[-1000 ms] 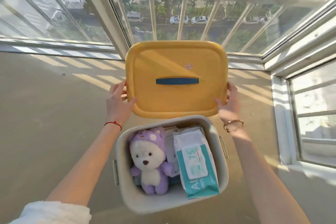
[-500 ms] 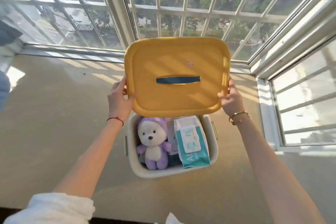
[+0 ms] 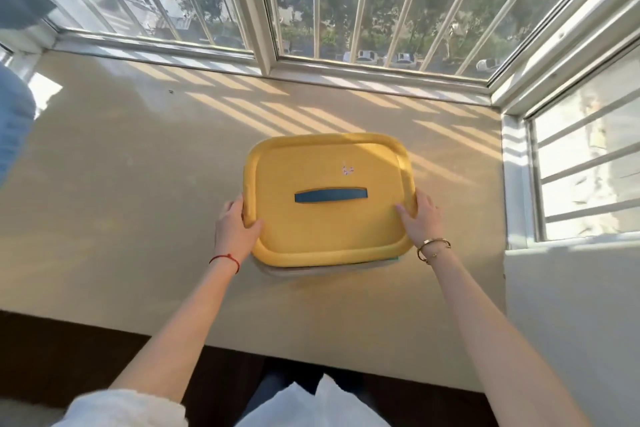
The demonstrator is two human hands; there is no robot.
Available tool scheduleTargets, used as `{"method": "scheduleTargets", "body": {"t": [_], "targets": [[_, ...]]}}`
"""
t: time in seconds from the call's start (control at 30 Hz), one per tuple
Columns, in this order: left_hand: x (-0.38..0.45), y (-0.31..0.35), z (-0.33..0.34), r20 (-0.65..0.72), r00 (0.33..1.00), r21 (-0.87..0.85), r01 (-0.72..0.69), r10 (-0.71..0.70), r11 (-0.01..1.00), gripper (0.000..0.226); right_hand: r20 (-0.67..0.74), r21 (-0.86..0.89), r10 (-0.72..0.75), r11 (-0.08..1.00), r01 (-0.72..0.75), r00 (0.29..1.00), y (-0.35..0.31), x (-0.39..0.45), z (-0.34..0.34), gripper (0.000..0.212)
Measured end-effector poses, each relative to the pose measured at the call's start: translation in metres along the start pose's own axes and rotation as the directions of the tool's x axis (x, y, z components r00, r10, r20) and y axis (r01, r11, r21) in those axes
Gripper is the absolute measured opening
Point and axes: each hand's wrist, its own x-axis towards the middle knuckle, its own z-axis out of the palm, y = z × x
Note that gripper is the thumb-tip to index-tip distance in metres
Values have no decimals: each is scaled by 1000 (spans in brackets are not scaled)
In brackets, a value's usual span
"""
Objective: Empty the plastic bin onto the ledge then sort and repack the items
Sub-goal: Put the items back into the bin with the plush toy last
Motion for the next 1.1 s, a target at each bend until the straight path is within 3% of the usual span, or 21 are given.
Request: {"method": "scheduleTargets", "body": {"t": [0.53, 0.8, 1.0, 1.1], "targets": [[-17, -32, 29, 7, 998, -4, 67, -67, 998, 75, 11, 88, 26, 996, -27, 1000, 9, -12, 16, 68], [-6, -35, 31, -108, 993, -35, 39, -43, 999, 85, -25, 211, 81, 975, -74, 996, 19, -20, 17, 64], [18, -32, 20, 48, 983, -45, 178, -176, 983, 91, -66, 177, 99, 980, -86, 993, 28, -35, 27, 72], [25, -37, 17, 166, 964, -81, 224, -209, 971, 69, -57, 194, 99, 977, -86, 993, 27, -36, 27, 72]]}}
